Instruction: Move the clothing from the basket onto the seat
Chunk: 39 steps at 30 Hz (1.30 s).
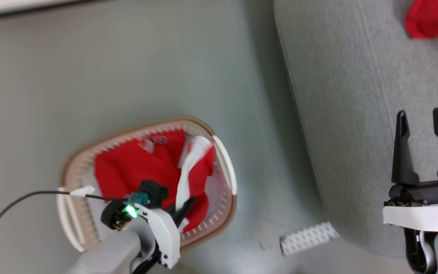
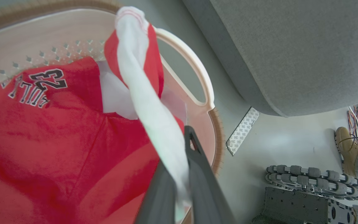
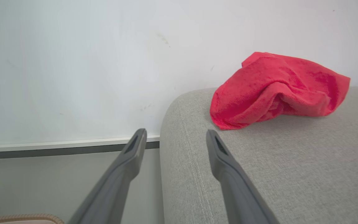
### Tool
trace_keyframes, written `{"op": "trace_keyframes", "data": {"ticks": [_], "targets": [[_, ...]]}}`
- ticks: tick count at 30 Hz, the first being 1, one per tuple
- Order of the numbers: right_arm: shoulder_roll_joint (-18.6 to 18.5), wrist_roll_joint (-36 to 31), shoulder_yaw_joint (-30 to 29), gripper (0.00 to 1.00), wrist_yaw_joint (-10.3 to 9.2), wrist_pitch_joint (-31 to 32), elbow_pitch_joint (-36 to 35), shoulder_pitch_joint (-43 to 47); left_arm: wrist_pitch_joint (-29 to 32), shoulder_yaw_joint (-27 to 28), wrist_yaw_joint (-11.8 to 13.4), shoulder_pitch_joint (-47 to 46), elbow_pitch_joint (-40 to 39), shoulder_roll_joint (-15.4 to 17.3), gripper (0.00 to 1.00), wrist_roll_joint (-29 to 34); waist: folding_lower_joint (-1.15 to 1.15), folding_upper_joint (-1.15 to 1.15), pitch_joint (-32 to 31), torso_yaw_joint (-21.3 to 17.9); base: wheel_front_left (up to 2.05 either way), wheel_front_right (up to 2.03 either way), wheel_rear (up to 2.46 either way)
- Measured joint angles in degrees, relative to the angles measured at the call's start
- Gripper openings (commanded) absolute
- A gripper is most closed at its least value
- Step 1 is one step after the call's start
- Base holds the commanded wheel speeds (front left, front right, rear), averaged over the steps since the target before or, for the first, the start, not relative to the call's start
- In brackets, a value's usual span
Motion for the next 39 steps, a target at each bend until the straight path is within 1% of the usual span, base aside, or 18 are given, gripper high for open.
{"op": "trace_keyframes", "data": {"ticks": [4, 10, 16, 24, 27, 32, 39], "targets": [[0.1, -1.2, 0.2, 1.00, 0.00, 0.0, 2.5, 0.7, -0.3, 1.3, 0.0, 2.2, -2.5, 0.1, 0.00, -0.2, 0.00, 0.00, -5.0, 2.1, 0.00, 0.00, 0.00], [0.0, -2.2, 0.6, 1.00, 0.00, 0.0, 6.2, 1.5, -0.4, 8.2, 0.1, 5.8, -7.2, 0.3, 0.00, 1.7, 0.00, 0.00, -13.1, 5.1, 0.00, 0.00, 0.00], [0.1, -3.5, 1.3, 1.00, 0.00, 0.0, 9.4, 3.6, -0.4, 14.9, 1.1, 9.9, -12.0, 0.2, 0.00, 3.7, -0.01, 0.00, -21.0, 7.9, 0.00, 0.00, 0.00], [0.1, -4.1, 2.0, 1.00, 0.00, 0.0, 12.1, 6.4, -0.4, 22.2, 4.1, 14.3, -18.2, 0.6, 0.00, 6.9, -0.02, 0.00, -29.6, 11.6, 0.00, 0.00, 0.00], [0.0, -4.3, 2.6, 1.00, 0.00, 0.0, 12.8, 7.1, -0.4, 24.5, 5.3, 15.1, -20.6, 1.3, 0.00, 7.7, -0.01, 0.00, -32.4, 12.8, 0.00, 0.00, 0.00], [0.0, -4.1, 2.5, 1.00, 0.00, 0.0, 13.3, 8.7, -0.4, 26.7, 7.2, 16.6, -25.1, 2.7, 0.00, 9.7, -0.02, 0.00, -36.5, 14.4, 0.00, 0.00, 0.00], [0.0, -3.9, 3.4, 1.00, 0.00, 0.0, 13.7, 9.6, -0.4, 27.8, 9.5, 17.2, -29.0, 5.1, 0.00, 10.5, -0.01, 0.00, -40.1, 16.3, 0.00, 0.00, 0.00]]}}
